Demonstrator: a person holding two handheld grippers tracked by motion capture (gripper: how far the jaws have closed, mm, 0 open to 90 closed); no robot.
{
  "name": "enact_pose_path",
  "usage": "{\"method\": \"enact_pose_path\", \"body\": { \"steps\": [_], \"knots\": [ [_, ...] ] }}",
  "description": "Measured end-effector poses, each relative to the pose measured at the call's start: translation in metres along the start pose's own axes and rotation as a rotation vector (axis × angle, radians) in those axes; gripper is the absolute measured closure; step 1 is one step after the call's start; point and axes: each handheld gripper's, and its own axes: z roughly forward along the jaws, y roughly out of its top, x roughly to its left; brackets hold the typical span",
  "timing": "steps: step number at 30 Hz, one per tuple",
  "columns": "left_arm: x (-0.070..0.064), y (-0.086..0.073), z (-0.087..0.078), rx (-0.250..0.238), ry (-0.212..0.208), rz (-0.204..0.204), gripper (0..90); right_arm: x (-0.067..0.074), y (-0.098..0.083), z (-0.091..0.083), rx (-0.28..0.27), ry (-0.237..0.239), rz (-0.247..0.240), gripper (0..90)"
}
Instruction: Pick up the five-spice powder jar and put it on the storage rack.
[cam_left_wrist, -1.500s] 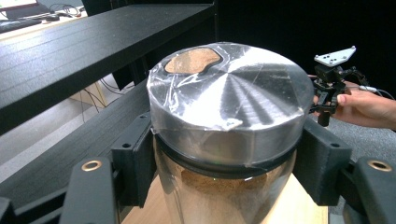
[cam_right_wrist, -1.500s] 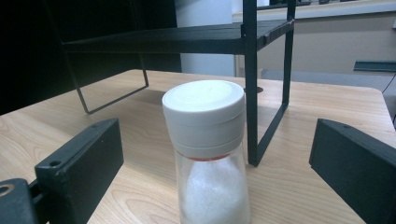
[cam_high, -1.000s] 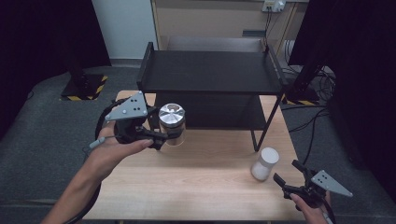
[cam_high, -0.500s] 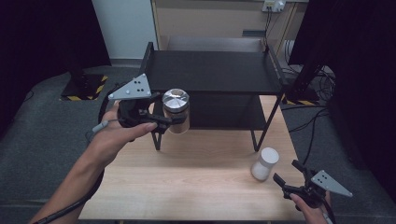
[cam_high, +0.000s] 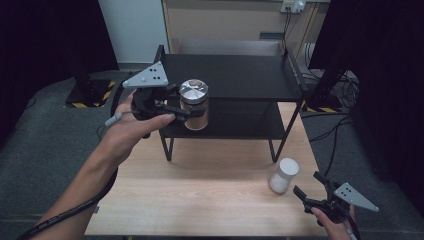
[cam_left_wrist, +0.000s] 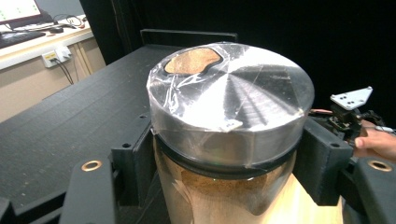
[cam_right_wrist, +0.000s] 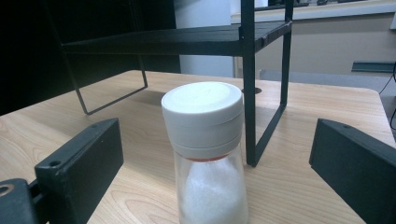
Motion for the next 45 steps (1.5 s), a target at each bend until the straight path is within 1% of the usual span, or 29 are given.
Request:
{"method": "enact_pose_path", "body": {
  "steps": [5,12,22,27,34,45],
  "knots": [
    [0.006,0.008,0.002,0.002,0.011,0.001,30.1,0.0,0.0,0.0,0.001,0.0,0.001,3.3],
    [0.013,0.02,0.004,-0.011,0.03,0.005,30.1,0.0,0.0,0.0,0.003,0.0,0.0,3.3],
    [0.022,0.029,0.014,-0.011,0.044,0.011,30.1,0.001,0.0,0.0,0.007,0.0,0.0,3.3],
    [0.027,0.03,0.02,-0.013,0.05,0.001,30.1,0.0,-0.001,0.0,0.008,0.0,0.005,3.3],
    [0.035,0.033,0.032,-0.005,0.071,-0.008,30.1,-0.001,-0.002,0.0,0.004,-0.001,0.012,3.3],
    [0.046,0.028,0.048,-0.011,0.089,-0.031,30.1,-0.002,-0.003,-0.001,0.004,-0.005,0.015,3.3]
  ]
}}
